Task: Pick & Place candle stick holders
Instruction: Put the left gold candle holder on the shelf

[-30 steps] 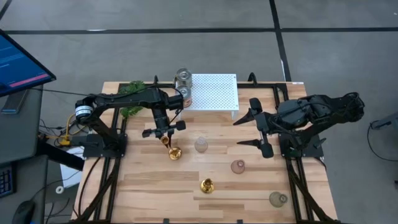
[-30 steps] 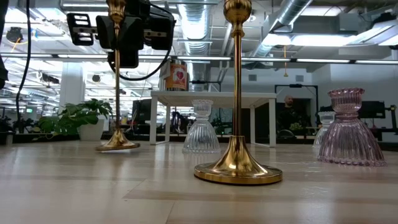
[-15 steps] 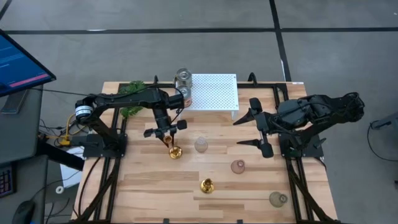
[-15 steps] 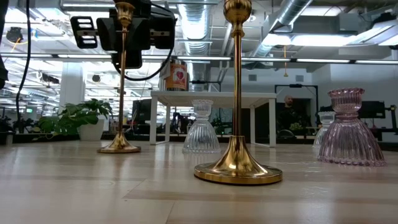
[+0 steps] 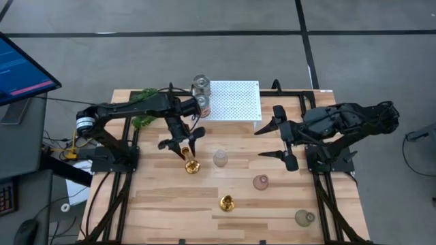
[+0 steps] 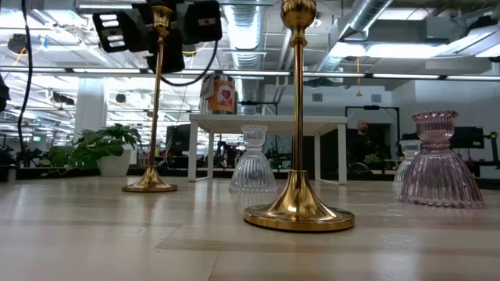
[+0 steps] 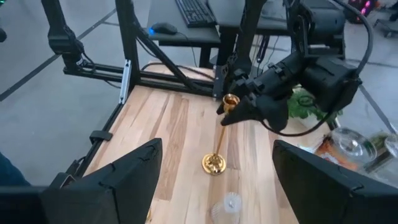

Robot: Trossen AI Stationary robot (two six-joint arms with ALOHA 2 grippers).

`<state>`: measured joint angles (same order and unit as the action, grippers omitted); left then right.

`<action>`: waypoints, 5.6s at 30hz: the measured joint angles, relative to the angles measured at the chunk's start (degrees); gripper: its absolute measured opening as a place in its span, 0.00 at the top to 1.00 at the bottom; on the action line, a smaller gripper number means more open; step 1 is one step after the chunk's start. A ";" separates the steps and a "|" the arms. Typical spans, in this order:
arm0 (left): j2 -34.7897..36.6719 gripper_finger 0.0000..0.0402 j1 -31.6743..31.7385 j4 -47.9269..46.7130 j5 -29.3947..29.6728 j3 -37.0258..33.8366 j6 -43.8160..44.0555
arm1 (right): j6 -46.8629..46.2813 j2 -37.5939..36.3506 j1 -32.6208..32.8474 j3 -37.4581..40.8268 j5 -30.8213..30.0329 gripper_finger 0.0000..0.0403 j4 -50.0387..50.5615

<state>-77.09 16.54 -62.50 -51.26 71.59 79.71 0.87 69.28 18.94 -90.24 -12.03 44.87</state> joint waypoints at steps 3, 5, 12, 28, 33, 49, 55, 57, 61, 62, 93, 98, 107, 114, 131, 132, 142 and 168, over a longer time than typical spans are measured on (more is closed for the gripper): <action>1.76 0.44 0.74 0.00 1.78 0.00 0.65 | 0.97 0.00 0.02 0.00 0.00 0.26 -1.15; 2.88 0.42 1.42 -0.22 1.99 0.00 1.61 | 1.27 0.00 0.02 0.00 0.00 0.26 -1.48; 7.40 0.38 5.07 -0.07 3.14 -0.02 1.65 | 2.75 -0.02 -1.63 0.00 -0.01 0.26 -5.40; 28.11 0.40 13.03 10.01 12.77 -0.02 4.55 | 1.59 10.87 -13.75 -0.02 -2.83 0.26 -11.91; 33.12 0.43 13.07 35.49 24.13 -0.02 -1.14 | -2.42 19.07 -15.30 0.04 4.67 0.26 -18.67; 39.78 0.75 13.00 78.60 23.74 -0.02 -36.15 | -11.45 38.95 -14.41 0.07 13.28 0.26 -31.68; 42.55 0.97 13.00 61.37 25.82 -0.14 -45.78 | -11.66 42.34 -14.51 -0.02 13.55 0.26 -38.22; 43.28 0.99 13.02 55.81 29.72 -1.21 -48.83 | -12.69 42.64 -14.53 -0.02 13.56 0.26 -38.25; 44.94 0.99 13.02 50.20 39.45 -3.88 -55.81 | -12.44 42.62 -14.60 -0.02 12.68 0.26 -38.24; 45.20 0.99 13.00 48.00 43.22 -4.30 -58.07 | -11.79 42.62 -14.62 -0.02 11.71 0.26 -38.13; 58.58 1.00 13.02 40.65 60.73 -26.87 -58.35 | -9.40 49.27 -14.84 0.02 12.33 0.39 -43.65; 60.07 0.99 13.00 42.18 60.80 -30.82 -57.47 | -9.29 49.27 -14.85 0.02 13.55 0.57 -43.62; 60.18 0.99 12.99 43.25 59.78 -32.79 -56.29 | -8.35 49.26 -15.00 0.00 14.32 0.96 -43.80; 60.16 0.99 13.00 43.25 59.14 -32.83 -56.77 | -8.39 48.05 -14.93 -1.46 15.19 0.98 -41.42; 60.14 0.99 13.00 40.65 58.33 -32.83 -56.90 | -2.50 20.76 -21.14 -17.38 3.41 0.99 -5.00; 60.14 0.99 13.00 40.65 58.35 -32.83 -56.90 | -2.09 19.86 -22.88 -17.68 2.22 0.99 -3.86; 60.14 0.99 13.00 41.42 59.26 -37.92 -52.91 | 2.93 21.25 -43.18 -17.91 2.30 1.00 -2.41; 60.14 0.99 13.00 45.77 62.32 -39.98 -52.42 | 6.75 20.71 -60.90 0.51 15.28 1.00 -12.60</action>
<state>-16.95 29.54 -16.73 11.07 31.62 27.29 7.61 89.98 -41.97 -89.72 3.25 32.27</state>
